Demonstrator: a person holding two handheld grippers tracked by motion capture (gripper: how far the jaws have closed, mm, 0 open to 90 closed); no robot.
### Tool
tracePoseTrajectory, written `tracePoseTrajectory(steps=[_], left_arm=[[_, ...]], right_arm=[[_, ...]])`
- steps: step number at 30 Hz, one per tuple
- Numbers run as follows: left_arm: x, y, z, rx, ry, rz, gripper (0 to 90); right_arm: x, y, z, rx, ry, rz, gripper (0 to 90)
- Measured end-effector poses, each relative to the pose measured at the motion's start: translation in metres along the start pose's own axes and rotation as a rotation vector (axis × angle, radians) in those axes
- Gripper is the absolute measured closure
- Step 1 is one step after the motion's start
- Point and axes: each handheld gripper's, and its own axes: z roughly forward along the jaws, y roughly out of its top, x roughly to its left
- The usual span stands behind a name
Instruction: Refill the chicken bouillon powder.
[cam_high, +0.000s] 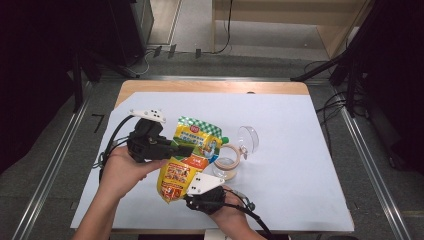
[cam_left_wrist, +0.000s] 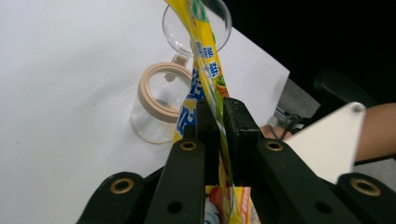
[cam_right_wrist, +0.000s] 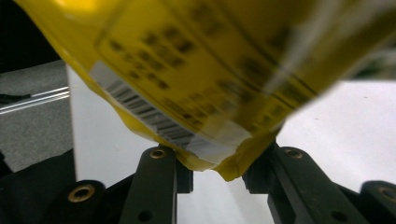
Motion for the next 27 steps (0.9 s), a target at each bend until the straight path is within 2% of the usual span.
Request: tracePoseTrajectory(steps=[12, 16, 21, 24, 27], left_arm=[[-0.001, 0.002, 0.022, 0.035, 0.035, -0.005, 80.5], [0.001, 0.005, 0.029, 0.058, 0.039, -0.020, 79.6], [0.005, 0.007, 0.035, 0.062, 0.055, -0.041, 78.3], [0.007, 0.010, 0.040, 0.076, 0.073, -0.053, 76.7], [0.009, 0.014, 0.045, 0.088, 0.067, -0.070, 75.9]], right_arm=[[0.011, 0.005, -0.004, 0.000, 0.064, -0.003, 68.9], [0.012, 0.007, -0.004, 0.006, 0.082, 0.015, 68.6], [0.008, 0.008, -0.002, 0.012, 0.106, 0.059, 68.3], [0.008, 0.010, -0.001, 0.018, 0.117, 0.056, 67.6], [0.008, 0.013, -0.001, 0.011, 0.120, 0.057, 67.1]])
